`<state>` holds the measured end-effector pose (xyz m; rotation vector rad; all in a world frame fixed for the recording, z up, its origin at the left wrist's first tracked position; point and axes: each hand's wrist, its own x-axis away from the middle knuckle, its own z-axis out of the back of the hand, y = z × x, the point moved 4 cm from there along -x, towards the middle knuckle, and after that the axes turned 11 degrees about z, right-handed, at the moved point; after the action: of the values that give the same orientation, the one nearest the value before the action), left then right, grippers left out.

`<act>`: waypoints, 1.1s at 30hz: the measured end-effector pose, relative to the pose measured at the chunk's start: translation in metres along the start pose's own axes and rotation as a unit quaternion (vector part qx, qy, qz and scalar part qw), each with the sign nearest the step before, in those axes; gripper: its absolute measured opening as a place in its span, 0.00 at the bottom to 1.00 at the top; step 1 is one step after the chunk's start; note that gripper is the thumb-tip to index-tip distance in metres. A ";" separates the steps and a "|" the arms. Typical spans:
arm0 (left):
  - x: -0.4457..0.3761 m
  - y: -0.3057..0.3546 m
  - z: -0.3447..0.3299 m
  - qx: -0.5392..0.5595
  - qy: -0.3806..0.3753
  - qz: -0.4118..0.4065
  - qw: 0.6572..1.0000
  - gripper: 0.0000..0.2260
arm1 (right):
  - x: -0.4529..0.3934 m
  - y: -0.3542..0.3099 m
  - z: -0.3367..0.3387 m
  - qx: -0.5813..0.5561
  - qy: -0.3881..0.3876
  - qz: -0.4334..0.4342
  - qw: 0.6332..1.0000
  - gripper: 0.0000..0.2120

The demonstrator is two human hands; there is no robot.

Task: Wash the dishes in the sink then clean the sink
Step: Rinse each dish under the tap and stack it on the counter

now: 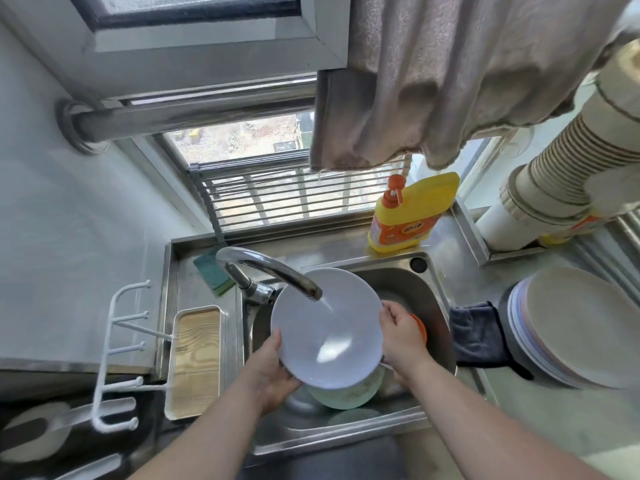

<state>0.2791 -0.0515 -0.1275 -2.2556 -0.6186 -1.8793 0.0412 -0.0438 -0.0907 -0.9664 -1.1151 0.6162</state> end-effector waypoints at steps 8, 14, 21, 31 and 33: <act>-0.008 -0.034 -0.061 0.013 -0.061 0.069 0.996 0.28 | 0.006 -0.022 0.057 0.071 -0.011 0.061 0.996 0.08; -0.007 -0.031 -0.052 -0.054 -0.091 0.083 0.991 0.28 | 0.011 0.018 0.072 -0.008 0.048 -0.052 0.997 0.07; 0.004 0.007 -0.021 -0.095 -0.068 0.035 0.993 0.18 | 0.036 0.061 0.021 -0.104 0.018 -0.210 0.972 0.16; -0.002 -0.001 0.003 0.028 -0.027 0.097 0.995 0.17 | 0.039 0.036 0.014 -0.146 0.012 -0.255 0.956 0.13; -0.005 -0.020 -0.003 0.049 -0.019 0.131 0.990 0.20 | 0.035 0.033 0.021 -0.141 0.027 -0.273 0.951 0.16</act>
<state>0.2674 -0.0362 -0.1351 -2.1934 -0.3874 -1.6494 0.0354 0.0071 -0.1007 -0.8536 -1.3734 -0.0207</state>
